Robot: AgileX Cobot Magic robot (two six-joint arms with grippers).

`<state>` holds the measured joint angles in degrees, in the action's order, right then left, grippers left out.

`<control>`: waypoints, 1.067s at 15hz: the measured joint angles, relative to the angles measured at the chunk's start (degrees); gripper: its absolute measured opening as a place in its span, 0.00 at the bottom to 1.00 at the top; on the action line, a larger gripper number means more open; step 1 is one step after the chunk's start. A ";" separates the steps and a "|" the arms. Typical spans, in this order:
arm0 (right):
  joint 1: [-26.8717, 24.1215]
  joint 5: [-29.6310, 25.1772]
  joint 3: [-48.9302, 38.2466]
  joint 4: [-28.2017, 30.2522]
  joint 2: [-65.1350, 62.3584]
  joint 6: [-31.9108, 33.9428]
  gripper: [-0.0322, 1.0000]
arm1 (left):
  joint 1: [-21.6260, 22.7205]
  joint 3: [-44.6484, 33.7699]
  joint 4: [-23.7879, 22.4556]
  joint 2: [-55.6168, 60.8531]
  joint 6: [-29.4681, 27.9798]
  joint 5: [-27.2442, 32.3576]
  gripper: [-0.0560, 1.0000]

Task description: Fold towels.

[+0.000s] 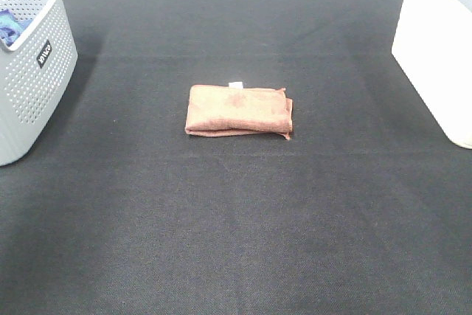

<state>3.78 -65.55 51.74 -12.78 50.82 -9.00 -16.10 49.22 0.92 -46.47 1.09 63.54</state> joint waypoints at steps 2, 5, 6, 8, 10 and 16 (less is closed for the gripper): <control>0.00 0.23 -6.93 0.00 -8.71 0.00 0.81 | 0.00 -6.70 -0.17 8.31 0.00 0.17 0.65; 0.00 0.63 -13.29 0.06 -21.03 -1.89 0.81 | 0.00 -13.69 -0.17 21.14 0.11 2.64 0.65; 0.00 0.74 -15.24 0.06 -24.52 -2.35 0.81 | 0.00 -15.07 -0.17 24.64 0.23 3.09 0.65; 0.00 1.20 -19.31 0.17 -31.57 -3.21 0.81 | 0.00 -17.30 1.03 31.91 1.60 2.18 0.65; 0.00 2.52 -21.89 0.23 -34.43 -3.44 0.81 | 0.00 -19.14 2.58 34.21 3.38 -1.32 0.65; 0.00 3.78 -22.40 0.23 -34.72 -3.90 0.81 | 0.00 -20.68 3.67 34.32 6.30 -2.86 0.65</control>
<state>3.78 -61.76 29.34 -12.55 16.10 -12.89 -16.10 28.53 4.58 -12.15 7.39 60.68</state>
